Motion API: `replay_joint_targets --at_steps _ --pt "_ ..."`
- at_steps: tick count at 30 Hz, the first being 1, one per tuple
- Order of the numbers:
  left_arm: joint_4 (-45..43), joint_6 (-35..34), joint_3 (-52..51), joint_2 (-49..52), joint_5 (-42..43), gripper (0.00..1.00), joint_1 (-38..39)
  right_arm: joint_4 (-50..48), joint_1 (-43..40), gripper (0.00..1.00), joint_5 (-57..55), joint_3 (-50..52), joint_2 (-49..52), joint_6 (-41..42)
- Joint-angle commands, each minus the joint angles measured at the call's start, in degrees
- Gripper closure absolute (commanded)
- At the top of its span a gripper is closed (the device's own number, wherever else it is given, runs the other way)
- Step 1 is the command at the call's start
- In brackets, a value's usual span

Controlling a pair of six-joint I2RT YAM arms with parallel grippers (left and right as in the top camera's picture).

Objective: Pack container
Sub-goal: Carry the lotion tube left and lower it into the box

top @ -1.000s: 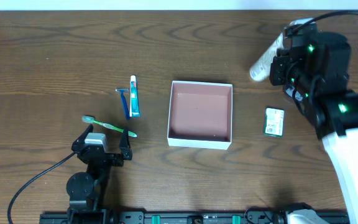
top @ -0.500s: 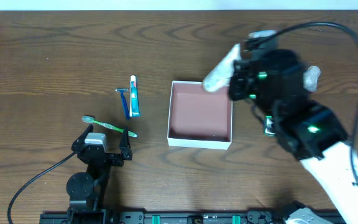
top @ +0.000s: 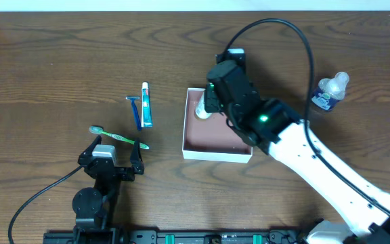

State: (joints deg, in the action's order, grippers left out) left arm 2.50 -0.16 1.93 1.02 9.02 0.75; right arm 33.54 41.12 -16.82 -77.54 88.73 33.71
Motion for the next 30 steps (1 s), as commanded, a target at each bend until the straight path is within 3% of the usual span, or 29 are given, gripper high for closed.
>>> replay_joint_targets --at_steps 1,18,19,22,23,25,30 --pt "0.7 0.3 -1.7 0.0 0.4 0.02 -0.3 -1.5 0.9 0.99 -3.7 -1.2 2.5 4.1" --pt "0.7 0.3 -1.7 0.0 0.4 0.02 -0.3 -8.1 1.5 0.99 -4.4 -1.2 8.5 5.0" --pt "0.7 0.3 -1.7 0.0 0.4 0.02 -0.3 -8.2 1.6 0.93 -4.3 -1.2 8.5 5.0" --pt "0.7 0.3 -1.7 0.0 0.4 0.02 -0.3 -8.7 2.1 0.64 -3.5 -1.2 8.5 5.0" --pt "0.7 0.3 -1.7 0.0 0.4 0.02 -0.3 -8.9 2.3 0.61 -3.2 -1.2 8.5 5.0" --pt "0.7 0.3 -1.7 0.0 0.4 0.02 -0.3 -9.3 3.0 0.55 -2.6 -1.2 8.5 5.0" --pt "0.7 0.3 -1.7 0.0 0.4 0.02 -0.3 -10.2 4.5 0.55 -2.7 -1.2 8.5 5.0"
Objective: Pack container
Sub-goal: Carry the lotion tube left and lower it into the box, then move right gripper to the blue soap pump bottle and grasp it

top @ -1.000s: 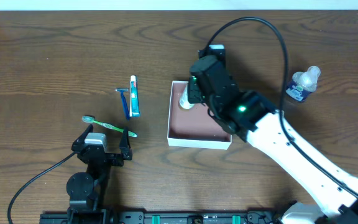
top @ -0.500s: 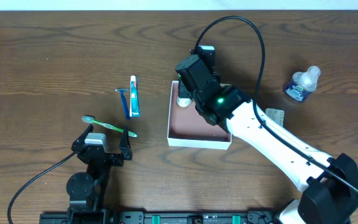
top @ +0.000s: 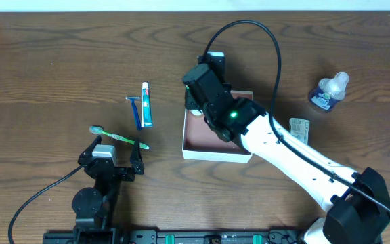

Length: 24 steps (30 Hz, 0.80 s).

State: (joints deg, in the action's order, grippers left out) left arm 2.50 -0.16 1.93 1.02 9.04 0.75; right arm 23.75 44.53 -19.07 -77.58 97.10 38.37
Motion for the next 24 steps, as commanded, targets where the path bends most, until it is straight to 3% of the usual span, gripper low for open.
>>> replay_joint_targets --at_steps 1,13,18,24 --pt "0.7 0.3 -1.7 0.0 0.4 0.02 -0.3 -0.5 1.3 0.54 -0.4 -1.2 0.1 0.3" --pt "0.7 0.3 -1.7 0.0 0.4 0.02 -0.3 -1.5 1.3 0.53 2.0 -2.0 -6.1 -4.8" --pt "0.7 0.3 -1.7 0.0 0.4 0.02 -0.3 0.7 0.5 0.43 1.4 -2.1 -13.9 -10.1" --pt "0.7 0.3 -1.7 0.0 0.4 0.02 -0.3 13.2 -7.5 0.34 -5.5 -2.1 -23.3 -10.4"
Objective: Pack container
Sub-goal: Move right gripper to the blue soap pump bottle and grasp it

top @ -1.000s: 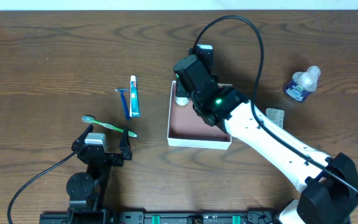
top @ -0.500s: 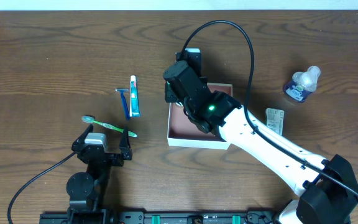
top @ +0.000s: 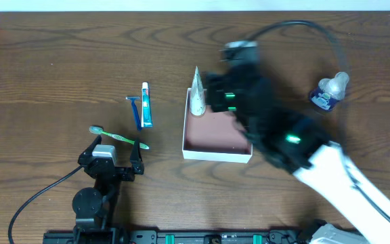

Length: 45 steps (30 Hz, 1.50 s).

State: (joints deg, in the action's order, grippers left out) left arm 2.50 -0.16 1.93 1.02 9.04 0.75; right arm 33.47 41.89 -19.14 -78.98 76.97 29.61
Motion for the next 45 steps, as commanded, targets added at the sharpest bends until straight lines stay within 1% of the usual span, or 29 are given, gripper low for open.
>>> replay_joint_targets --at_steps 1,5,8,13,16,19,22,29,34,38,45 --pt "0.7 0.3 -1.7 0.0 0.4 0.02 -0.3 5.4 -6.9 0.33 -5.8 -0.7 -4.0 -1.6" --pt "0.7 0.3 -1.7 0.0 0.4 0.02 -0.3 12.6 -17.0 0.32 -5.7 -0.7 -5.2 -1.6" --pt "0.7 0.3 -1.7 0.0 0.4 0.02 -0.3 15.8 -25.4 0.23 -3.5 -0.7 -4.5 -1.6" --pt "0.7 0.3 -1.7 0.0 0.4 0.02 -0.3 16.3 -38.9 0.21 4.9 -0.7 -1.9 -2.5" --pt "0.7 0.3 -1.7 0.0 0.4 0.02 -0.3 16.0 -44.9 0.2 8.5 -0.7 0.3 -4.0" --pt "0.7 0.3 -1.7 0.0 0.4 0.02 -0.3 16.0 -48.6 0.2 10.0 -0.7 2.9 -5.8" --pt "0.7 0.3 -1.7 0.0 0.4 0.02 -0.3 15.6 -50.3 0.2 11.1 -0.7 5.8 -8.6" --pt "0.7 0.3 -1.7 0.0 0.4 0.02 -0.3 14.2 -50.6 0.17 11.1 -0.7 12.2 -13.4" --pt "0.7 0.3 -1.7 0.0 0.4 0.02 -0.3 10.6 -50.6 0.16 13.6 -0.7 14.7 -22.1" --pt "0.7 0.3 -1.7 0.0 0.4 0.02 -0.3 8.7 -50.6 0.17 16.2 -0.7 15.9 -24.6" --pt "0.7 0.3 -1.7 0.0 0.4 0.02 -0.3 6.1 -50.7 0.18 16.2 -0.7 18.6 -25.0"
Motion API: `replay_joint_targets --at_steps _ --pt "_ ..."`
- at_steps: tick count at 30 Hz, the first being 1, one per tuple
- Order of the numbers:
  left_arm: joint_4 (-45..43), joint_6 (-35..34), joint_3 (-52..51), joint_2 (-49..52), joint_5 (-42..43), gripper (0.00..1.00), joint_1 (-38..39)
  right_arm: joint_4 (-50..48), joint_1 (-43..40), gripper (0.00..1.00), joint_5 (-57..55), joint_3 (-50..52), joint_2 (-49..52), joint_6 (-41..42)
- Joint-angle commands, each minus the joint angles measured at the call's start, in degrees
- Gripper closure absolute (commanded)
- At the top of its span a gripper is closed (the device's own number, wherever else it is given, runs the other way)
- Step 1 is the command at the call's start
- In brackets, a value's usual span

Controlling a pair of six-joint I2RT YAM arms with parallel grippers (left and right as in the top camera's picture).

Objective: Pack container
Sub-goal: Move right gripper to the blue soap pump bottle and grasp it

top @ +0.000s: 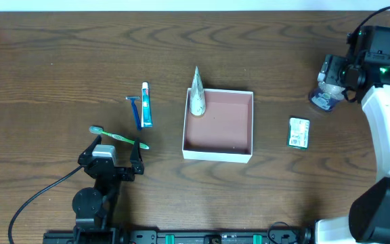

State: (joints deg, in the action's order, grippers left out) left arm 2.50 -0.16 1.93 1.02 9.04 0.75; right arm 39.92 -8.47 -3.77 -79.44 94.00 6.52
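A white box with a pinkish floor sits mid-table. A silver cone-shaped tube stands on its wide end in the box's far left corner, its tip above the rim. My right gripper hovers at the far right over a small blue-and-white bottle. Its fingers stand apart on either side of the bottle's top and hide the cap. My left gripper rests open at the near left, holding nothing.
Left of the box lie a blue-and-white toothpaste tube, a blue razor and a green toothbrush, the last just beyond the left fingers. A green packet lies between the box and the bottle.
My right arm has left the box and now hangs over the bottle at the far right. The silver tube stays in the box's corner. The left arm has not moved.
My right gripper was over the box's far left corner with the silver tube under it, and a second later was still there, further left. Then it had drawn back and the tube stood free in the corner. Now it is above the bottle.
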Motion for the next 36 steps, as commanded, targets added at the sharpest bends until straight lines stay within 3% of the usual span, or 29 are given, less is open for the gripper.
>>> replay_joint_targets --at_steps 1,12,20,36 --pt "0.7 0.3 -1.7 0.0 0.4 0.02 -0.3 -0.3 -0.4 0.18 0.8 -0.3 1.9 -2.0" --pt "0.7 0.3 -1.7 0.0 0.4 0.02 -0.3 -0.8 -3.0 0.2 1.5 -0.3 4.7 -2.8" --pt "0.7 0.3 -1.7 0.0 0.4 0.02 -0.3 -1.2 -3.5 0.3 2.8 -0.3 6.3 -2.8" --pt "0.7 0.3 -1.7 0.0 0.4 0.02 -0.3 -1.8 -3.5 0.75 4.7 -0.3 8.0 -3.9"
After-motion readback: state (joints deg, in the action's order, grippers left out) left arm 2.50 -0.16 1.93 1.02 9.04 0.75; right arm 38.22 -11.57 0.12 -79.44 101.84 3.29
